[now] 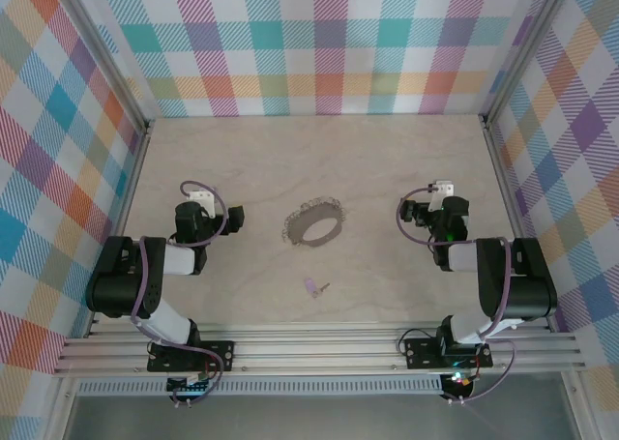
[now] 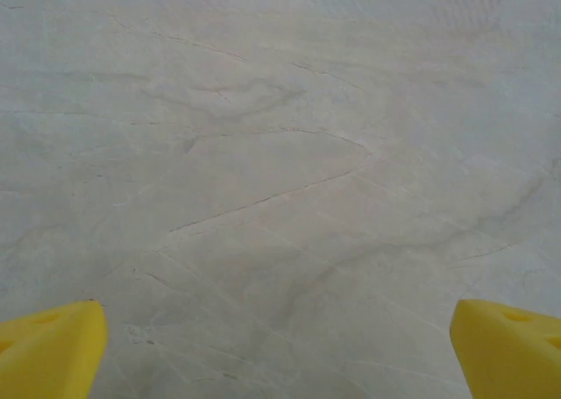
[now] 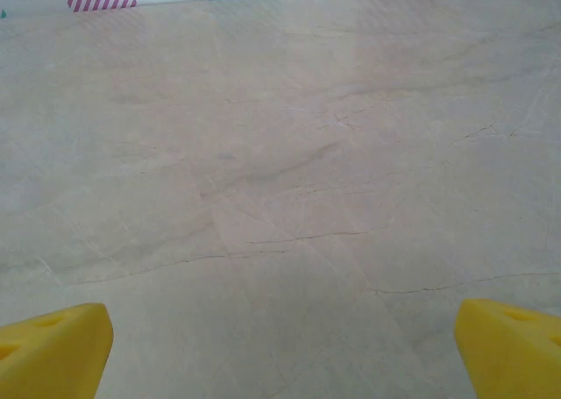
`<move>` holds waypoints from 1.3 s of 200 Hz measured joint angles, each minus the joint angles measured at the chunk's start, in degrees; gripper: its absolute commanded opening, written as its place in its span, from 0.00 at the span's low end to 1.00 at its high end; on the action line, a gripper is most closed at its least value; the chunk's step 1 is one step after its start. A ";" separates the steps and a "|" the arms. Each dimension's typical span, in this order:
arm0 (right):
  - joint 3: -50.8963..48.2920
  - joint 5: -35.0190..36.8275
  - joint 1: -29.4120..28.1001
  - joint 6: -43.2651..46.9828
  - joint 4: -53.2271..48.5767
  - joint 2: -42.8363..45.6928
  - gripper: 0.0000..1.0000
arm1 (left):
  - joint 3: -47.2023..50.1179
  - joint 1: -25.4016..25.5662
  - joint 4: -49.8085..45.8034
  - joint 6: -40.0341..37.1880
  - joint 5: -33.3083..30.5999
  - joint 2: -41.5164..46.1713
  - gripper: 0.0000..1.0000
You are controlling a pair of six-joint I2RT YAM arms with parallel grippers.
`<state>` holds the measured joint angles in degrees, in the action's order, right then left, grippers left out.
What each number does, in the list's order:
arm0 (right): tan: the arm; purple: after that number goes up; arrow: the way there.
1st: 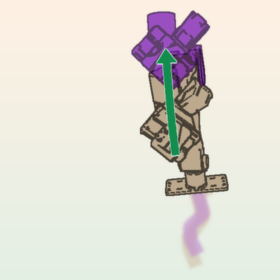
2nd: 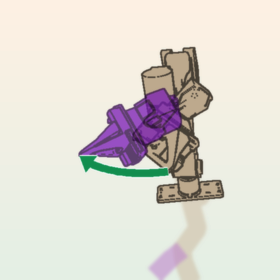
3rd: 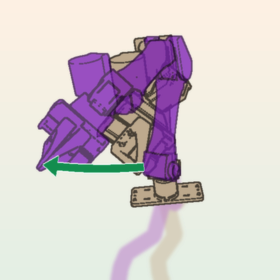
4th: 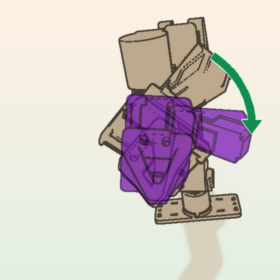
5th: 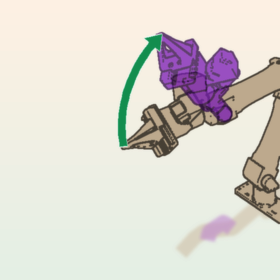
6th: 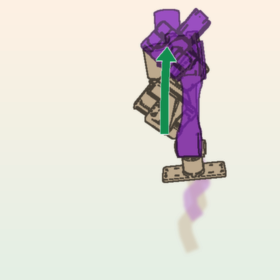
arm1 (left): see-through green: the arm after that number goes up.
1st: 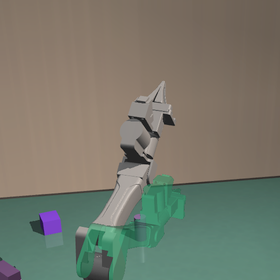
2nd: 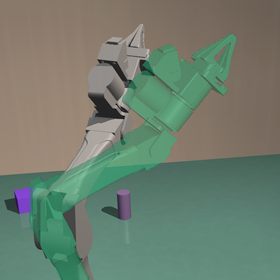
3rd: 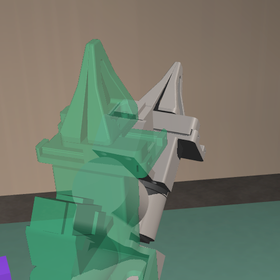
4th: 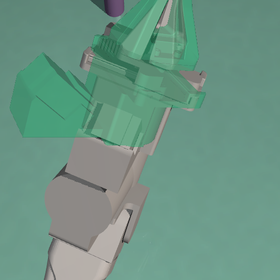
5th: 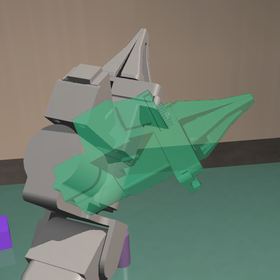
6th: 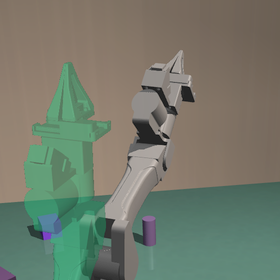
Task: Put the keys on the keyring
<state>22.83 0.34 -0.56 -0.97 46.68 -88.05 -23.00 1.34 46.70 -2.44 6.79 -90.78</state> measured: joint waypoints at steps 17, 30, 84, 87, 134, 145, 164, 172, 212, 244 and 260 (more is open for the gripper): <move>0.00 0.00 0.02 -0.02 0.00 0.00 1.00 | -0.02 0.00 -0.02 0.02 -0.39 0.00 1.00; 0.00 0.00 0.00 0.00 0.00 0.00 1.00 | -0.02 0.00 -0.02 0.02 -0.70 0.00 1.00; 0.00 -0.02 0.02 -0.02 0.00 0.00 1.00 | -0.13 0.28 -0.26 0.02 -3.17 0.00 1.00; 0.00 -0.04 0.02 -0.02 0.00 0.00 1.00 | -0.13 0.28 -0.31 0.04 -3.32 0.02 1.00; 0.00 0.09 0.02 -0.04 -1.53 1.25 1.00 | -3.69 0.39 -10.25 0.50 -4.96 5.81 0.99; 0.07 0.13 0.02 -0.04 -3.37 3.19 1.00 | -4.94 0.39 -12.96 1.03 -5.27 8.13 0.99; 1.36 0.20 0.02 -0.04 -7.93 7.28 1.00 | -7.39 0.59 -18.32 2.54 -6.25 11.52 0.99; 2.58 0.24 0.02 -0.26 -10.75 9.01 1.00 | -8.81 0.85 -21.24 3.48 -6.67 12.46 1.00; 13.18 0.85 0.02 -9.64 -26.88 14.73 1.00 | -16.57 4.15 -35.87 9.66 -8.00 15.37 1.00; 18.45 -5.57 0.00 -17.77 -34.97 15.06 1.00 | -20.20 8.02 -46.80 17.25 -9.07 16.50 1.00; 19.23 -10.47 -0.59 -20.76 -38.29 14.19 0.95 | -21.68 9.79 -51.63 21.44 -9.49 16.26 1.00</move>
<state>42.06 -10.13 -1.15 -21.74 8.38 -73.87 -44.69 11.14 -4.93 19.00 -2.70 -74.52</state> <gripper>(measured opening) 0.975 0.997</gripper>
